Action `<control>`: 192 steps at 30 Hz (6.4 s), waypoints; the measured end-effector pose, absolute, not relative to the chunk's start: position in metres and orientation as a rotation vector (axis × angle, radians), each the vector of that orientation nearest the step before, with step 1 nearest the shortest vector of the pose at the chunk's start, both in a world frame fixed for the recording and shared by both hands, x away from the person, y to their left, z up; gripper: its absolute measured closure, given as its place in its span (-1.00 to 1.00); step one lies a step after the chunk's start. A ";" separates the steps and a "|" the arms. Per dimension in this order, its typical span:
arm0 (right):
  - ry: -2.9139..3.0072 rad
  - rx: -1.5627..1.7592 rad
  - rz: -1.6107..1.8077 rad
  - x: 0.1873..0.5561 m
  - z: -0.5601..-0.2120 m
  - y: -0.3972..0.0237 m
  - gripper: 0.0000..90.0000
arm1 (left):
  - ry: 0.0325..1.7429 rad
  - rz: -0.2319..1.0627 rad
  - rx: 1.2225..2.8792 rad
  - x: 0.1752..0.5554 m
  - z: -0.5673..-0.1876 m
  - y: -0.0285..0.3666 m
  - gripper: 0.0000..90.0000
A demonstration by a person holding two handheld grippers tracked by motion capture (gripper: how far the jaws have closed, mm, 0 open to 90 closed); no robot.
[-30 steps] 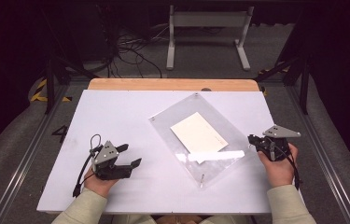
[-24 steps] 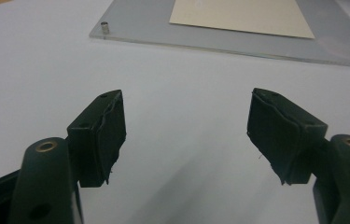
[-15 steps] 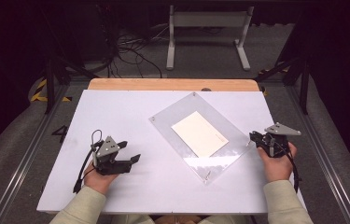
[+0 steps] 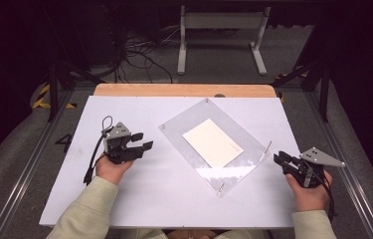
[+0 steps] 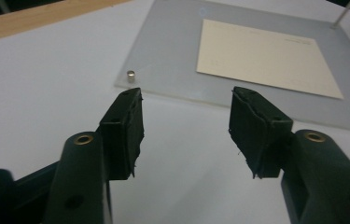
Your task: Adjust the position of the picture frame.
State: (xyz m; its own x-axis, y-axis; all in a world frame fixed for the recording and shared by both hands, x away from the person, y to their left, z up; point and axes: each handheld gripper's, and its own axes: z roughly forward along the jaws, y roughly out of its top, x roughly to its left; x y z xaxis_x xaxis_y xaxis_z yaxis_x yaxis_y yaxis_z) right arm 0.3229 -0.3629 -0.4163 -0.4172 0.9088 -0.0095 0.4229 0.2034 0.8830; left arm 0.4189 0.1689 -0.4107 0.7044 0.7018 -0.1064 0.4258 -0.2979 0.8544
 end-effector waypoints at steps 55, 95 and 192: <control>2.181 1.072 1.238 0.291 -0.425 -0.336 0.43 | 1.004 0.394 2.213 0.534 -0.447 0.093 0.77; 2.185 1.073 1.241 0.285 -0.423 -0.335 0.40 | 0.705 0.286 2.429 0.435 -0.441 0.128 0.88; 2.223 1.049 1.117 0.370 -0.442 -0.311 0.74 | 0.646 0.122 2.351 0.387 -0.447 0.134 0.82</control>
